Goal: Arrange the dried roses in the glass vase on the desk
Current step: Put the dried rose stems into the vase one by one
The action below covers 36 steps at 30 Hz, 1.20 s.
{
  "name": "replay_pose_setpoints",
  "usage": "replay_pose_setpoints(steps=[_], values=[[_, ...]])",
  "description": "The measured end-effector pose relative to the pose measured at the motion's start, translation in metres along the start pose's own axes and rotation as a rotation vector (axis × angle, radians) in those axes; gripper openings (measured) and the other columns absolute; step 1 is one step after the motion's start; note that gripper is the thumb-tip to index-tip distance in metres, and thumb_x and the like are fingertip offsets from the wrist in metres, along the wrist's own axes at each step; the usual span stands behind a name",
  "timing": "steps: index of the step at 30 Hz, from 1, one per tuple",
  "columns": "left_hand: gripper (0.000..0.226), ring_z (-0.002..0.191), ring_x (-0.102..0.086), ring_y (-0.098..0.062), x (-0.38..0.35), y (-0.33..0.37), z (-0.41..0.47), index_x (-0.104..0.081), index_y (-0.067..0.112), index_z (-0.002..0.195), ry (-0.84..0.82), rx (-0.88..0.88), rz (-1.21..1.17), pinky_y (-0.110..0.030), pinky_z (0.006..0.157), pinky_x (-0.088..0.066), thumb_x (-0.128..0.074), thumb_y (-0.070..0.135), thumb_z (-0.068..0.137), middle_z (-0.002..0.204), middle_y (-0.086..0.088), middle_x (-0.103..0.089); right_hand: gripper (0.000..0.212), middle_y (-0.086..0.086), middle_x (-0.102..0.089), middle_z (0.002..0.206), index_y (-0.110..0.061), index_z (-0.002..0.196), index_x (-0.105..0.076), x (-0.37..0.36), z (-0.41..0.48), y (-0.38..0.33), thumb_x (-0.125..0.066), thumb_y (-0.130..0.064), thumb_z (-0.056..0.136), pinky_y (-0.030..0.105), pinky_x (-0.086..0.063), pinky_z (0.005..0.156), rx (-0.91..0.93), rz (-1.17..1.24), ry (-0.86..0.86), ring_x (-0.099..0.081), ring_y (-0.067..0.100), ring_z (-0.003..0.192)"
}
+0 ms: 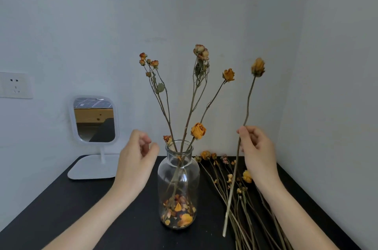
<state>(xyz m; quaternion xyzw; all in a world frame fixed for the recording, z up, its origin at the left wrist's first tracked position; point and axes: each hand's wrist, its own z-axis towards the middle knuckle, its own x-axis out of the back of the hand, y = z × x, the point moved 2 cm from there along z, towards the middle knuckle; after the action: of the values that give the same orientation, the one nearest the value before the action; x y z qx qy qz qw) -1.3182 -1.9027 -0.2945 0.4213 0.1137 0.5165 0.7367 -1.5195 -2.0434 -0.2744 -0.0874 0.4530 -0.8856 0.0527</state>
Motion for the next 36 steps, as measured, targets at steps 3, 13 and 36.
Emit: replay_pose_setpoints(steps=[3,13,36], values=[[0.045,0.104,-0.05,-0.007,-0.012,-0.033,-0.008,-0.041,0.027,0.114,-0.367,0.227,-0.056,-0.017,0.088,-0.038,-0.069,0.018,0.08,0.109,0.008,-0.051,0.013,-0.007,-0.05,0.062,-0.028,0.085,-0.056,-0.004,0.008,-0.016,-0.046,-0.027,0.094,0.006,-0.04,0.05,0.081,0.042,0.015,-0.047,-0.005,0.05],[0.043,0.094,-0.054,0.007,-0.05,-0.033,0.011,-0.051,0.043,0.099,-0.606,0.317,-0.202,-0.009,0.07,-0.039,-0.079,0.034,0.068,0.102,0.026,-0.059,0.019,-0.007,-0.047,0.061,-0.028,0.082,-0.048,-0.017,0.033,-0.053,-0.038,-0.025,0.098,0.012,-0.035,0.047,0.246,0.132,0.088,-0.042,-0.001,0.05],[0.042,0.093,-0.054,0.01,-0.074,-0.038,-0.002,-0.048,0.048,0.094,-0.302,0.205,-0.139,-0.011,0.077,-0.042,-0.077,0.049,0.062,0.097,0.028,-0.059,0.016,-0.008,-0.054,0.063,-0.028,0.08,-0.049,-0.039,0.04,-0.041,-0.045,-0.024,0.096,0.009,-0.039,0.051,0.274,0.058,0.032,-0.05,-0.003,0.054]])
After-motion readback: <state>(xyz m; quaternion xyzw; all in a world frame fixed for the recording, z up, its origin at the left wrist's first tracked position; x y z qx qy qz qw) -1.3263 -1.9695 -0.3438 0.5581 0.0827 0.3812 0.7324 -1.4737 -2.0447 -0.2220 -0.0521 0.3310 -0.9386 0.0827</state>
